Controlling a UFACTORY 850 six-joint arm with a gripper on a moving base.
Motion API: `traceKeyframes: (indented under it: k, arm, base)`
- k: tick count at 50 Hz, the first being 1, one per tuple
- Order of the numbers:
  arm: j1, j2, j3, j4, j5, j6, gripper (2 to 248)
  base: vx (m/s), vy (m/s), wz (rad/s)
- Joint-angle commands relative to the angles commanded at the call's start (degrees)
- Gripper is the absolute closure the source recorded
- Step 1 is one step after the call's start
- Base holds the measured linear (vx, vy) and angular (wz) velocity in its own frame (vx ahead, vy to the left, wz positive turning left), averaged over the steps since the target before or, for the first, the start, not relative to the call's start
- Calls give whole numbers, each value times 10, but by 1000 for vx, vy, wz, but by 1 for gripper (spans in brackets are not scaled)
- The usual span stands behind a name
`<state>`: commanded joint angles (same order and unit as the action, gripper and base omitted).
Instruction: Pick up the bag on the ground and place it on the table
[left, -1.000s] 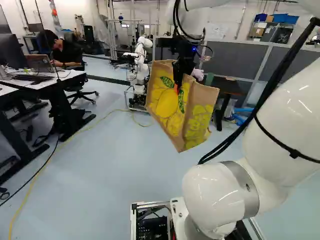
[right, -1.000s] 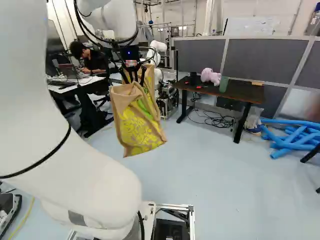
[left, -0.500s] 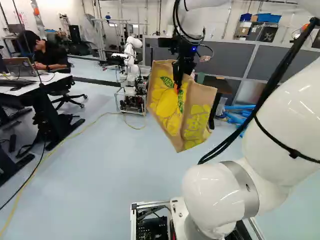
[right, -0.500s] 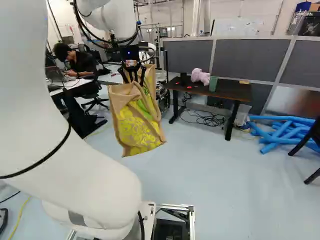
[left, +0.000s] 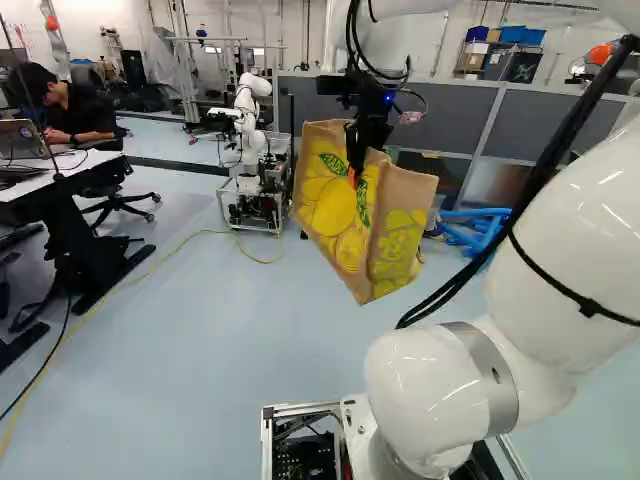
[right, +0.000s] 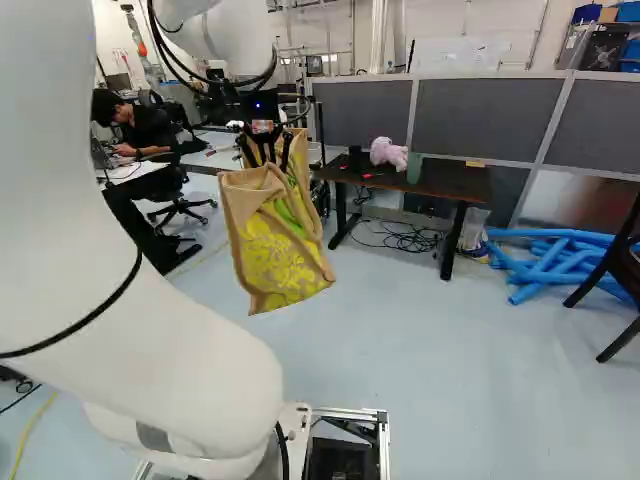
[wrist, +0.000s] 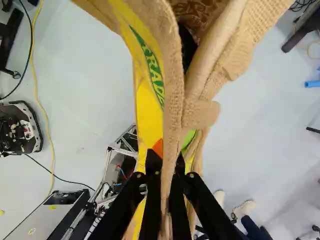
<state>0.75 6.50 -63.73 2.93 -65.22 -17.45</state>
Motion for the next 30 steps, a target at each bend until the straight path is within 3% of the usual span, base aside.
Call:
traceKeyframes:
  k: [30]
  arm:
    - [0,0,0,0,0,0,228]
  base:
    - [76,-52,-35]
